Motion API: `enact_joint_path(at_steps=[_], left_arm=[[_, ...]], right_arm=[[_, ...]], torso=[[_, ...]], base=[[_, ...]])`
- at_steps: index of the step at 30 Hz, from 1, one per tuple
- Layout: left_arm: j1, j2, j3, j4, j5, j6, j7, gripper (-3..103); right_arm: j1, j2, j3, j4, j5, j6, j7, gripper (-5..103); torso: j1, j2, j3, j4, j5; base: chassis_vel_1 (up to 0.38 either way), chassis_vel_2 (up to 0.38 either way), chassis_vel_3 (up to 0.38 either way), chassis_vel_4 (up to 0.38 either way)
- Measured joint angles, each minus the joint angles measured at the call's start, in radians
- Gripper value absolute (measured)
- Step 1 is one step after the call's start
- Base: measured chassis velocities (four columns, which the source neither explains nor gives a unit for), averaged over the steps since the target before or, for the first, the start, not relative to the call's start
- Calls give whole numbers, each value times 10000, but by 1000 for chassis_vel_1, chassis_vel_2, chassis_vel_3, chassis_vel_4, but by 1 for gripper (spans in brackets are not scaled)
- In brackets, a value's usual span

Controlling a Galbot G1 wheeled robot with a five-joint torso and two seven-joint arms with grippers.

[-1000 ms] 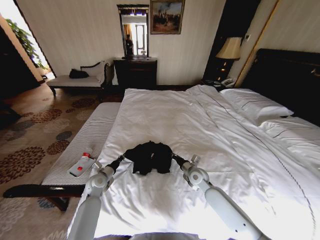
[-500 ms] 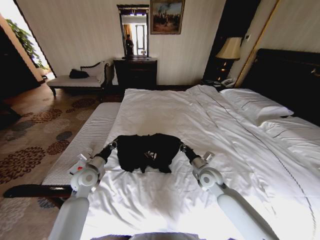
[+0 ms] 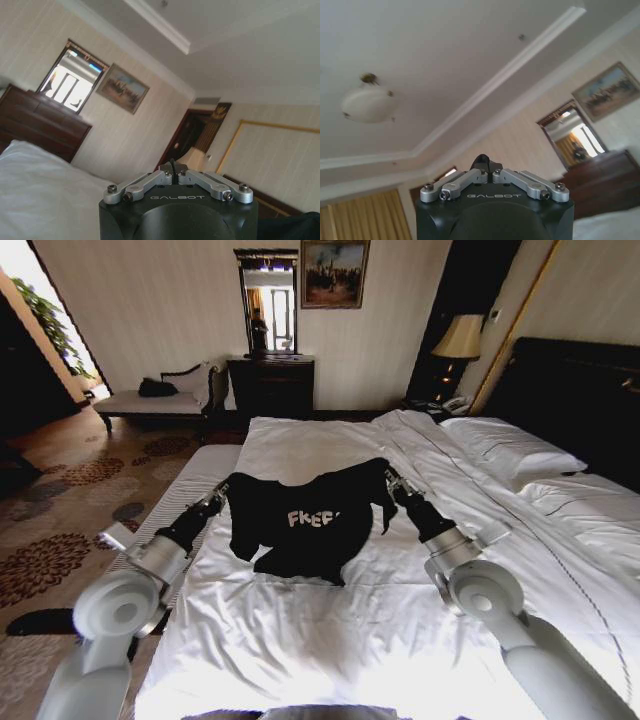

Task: Fold the clothes on the bed.

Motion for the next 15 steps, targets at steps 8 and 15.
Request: enact_joint_path(at_steps=[8,15], left_arm=[[1371,-82,-2453,-510,-1770,-105,-333,0],[1945,44,-4413,-474,-3280,-330,-366,0]], right_arm=[[-67,-301,596,1186,854,93,-238,0],[-1176,-469,2350,1261,1830,81,-192,0]], torso=[[0,0,0,7,-3],[0,0,1,4,-1]], base=[[0,0,0,0],[0,0,0,0]])
